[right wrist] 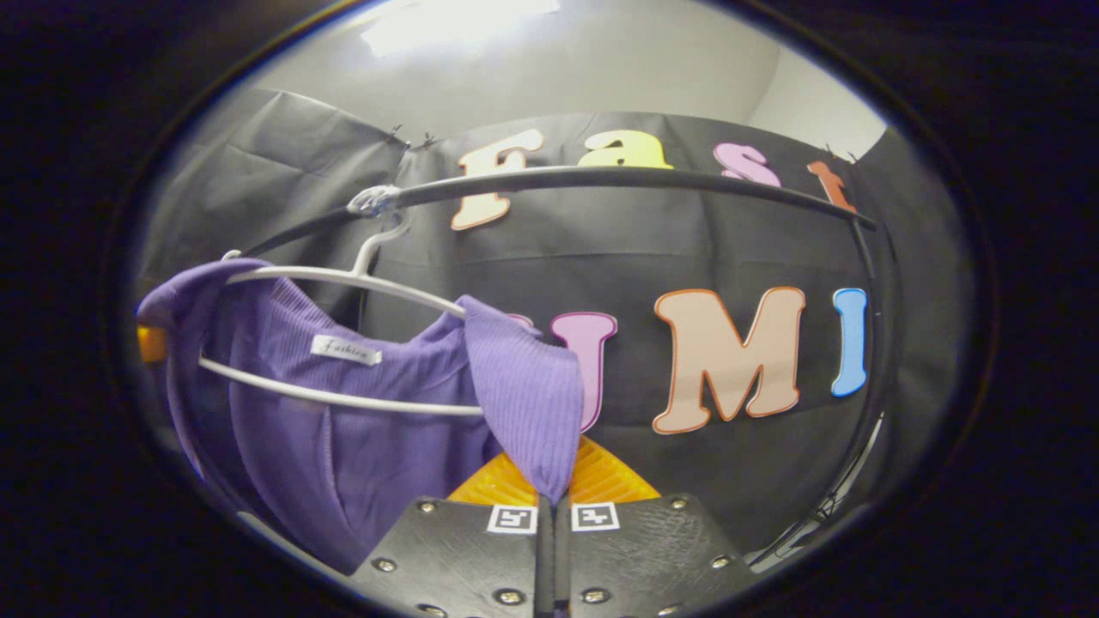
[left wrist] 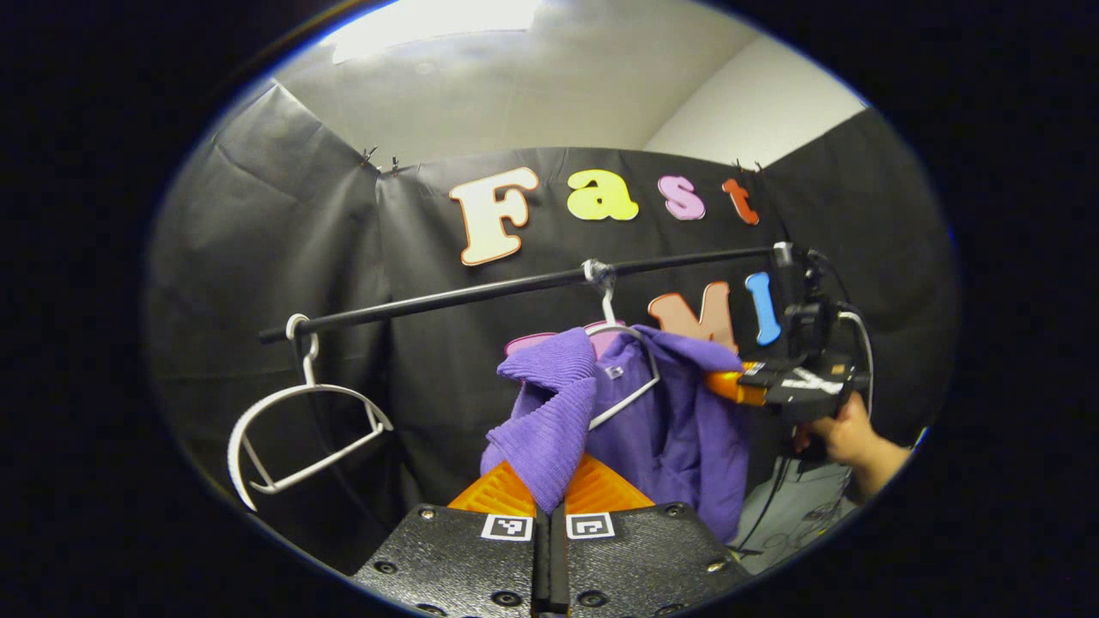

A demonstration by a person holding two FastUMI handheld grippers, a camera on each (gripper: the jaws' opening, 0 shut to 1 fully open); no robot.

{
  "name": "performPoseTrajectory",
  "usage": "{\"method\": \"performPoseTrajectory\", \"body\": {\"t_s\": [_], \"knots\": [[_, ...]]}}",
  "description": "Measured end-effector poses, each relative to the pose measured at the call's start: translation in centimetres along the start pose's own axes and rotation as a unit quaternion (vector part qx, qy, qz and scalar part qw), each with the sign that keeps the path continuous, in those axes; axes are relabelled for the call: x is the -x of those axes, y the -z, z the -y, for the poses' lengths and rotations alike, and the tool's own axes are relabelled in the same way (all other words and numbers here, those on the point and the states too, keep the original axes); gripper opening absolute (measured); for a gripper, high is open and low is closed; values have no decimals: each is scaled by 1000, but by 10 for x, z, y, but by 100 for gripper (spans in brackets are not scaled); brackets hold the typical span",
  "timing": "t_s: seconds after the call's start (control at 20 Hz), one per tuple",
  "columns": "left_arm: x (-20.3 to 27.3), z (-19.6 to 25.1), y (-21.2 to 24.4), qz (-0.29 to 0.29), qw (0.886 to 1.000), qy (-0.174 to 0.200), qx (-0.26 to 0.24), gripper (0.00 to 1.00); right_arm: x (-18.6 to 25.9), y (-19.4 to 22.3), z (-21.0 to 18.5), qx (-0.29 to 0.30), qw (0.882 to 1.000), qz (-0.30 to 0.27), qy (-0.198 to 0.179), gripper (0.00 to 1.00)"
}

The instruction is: Grasp the clothes on the hanger with both hands and then place them into the laundry hamper below.

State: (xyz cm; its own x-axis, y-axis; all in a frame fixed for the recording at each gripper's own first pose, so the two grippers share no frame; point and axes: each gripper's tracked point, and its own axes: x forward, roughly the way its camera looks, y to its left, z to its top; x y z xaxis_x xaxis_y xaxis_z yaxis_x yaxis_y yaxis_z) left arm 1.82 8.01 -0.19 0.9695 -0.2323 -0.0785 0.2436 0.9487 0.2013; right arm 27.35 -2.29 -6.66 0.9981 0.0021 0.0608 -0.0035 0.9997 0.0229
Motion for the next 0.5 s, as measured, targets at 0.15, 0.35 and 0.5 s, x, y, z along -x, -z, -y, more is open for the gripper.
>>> {"method": "performPoseTrajectory", "body": {"t_s": [0.15, 0.35, 0.5], "knots": [[-1, -26, -4, -7, 999, -33, -25, 0, -18, -9, 17, 12, 999, 13, 28, 0], [7, -43, -22, 0, 998, -51, -32, 0, -35, -19, 27, 32, 998, 27, 49, 1], [2, -62, -46, 27, 996, -81, -41, 0, -53, -31, 37, 25, 997, 33, 61, 0]]}}
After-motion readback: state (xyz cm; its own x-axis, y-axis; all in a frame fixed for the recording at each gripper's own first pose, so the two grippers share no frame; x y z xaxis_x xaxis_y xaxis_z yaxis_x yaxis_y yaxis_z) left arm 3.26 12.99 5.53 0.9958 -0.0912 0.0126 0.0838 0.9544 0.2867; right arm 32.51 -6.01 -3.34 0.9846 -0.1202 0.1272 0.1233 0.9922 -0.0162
